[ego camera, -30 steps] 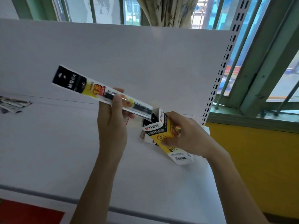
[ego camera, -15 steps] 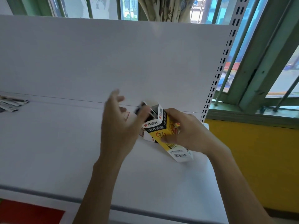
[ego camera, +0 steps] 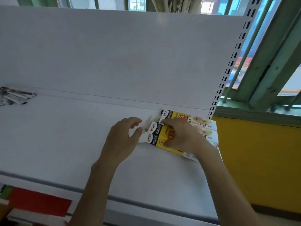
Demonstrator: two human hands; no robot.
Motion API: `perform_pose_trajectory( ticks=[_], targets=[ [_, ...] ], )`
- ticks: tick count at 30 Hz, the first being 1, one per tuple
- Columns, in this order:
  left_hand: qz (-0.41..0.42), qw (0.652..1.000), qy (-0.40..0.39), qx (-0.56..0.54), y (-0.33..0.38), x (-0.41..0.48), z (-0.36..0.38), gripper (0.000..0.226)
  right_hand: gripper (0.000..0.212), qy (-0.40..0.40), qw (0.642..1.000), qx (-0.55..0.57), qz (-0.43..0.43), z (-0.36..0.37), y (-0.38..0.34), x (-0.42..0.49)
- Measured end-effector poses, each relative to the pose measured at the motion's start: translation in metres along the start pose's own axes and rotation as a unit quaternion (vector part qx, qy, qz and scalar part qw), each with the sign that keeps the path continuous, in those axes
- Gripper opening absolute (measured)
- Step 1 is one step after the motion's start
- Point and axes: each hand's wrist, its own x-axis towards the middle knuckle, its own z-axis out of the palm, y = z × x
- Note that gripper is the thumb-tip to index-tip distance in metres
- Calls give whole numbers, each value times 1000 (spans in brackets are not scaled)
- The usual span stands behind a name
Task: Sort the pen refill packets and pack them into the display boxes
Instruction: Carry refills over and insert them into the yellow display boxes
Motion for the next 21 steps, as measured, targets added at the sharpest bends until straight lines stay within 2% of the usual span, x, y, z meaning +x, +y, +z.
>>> perform_pose_trajectory(
  ticks=[4,6,9,13,17,21],
  targets=[
    [-46,997,43,42,-20,-18,-25,29,56,62,988,131,-60,14,-14,12],
    [-67,991,101,63,-23,-31,-46,28,43,119,968,195,-103,19,-37,22],
    [-90,970,186,128,-33,-59,-87,28,36,149,939,264,-163,39,-92,42],
    [-161,934,237,213,-64,-106,-154,26,34,97,923,265,-262,83,-184,63],
    [-201,900,291,257,-109,-141,-223,27,36,29,909,263,-322,133,-277,79],
    [-199,897,297,258,-165,-154,-282,33,38,14,902,281,-329,177,-359,97]
  ],
)
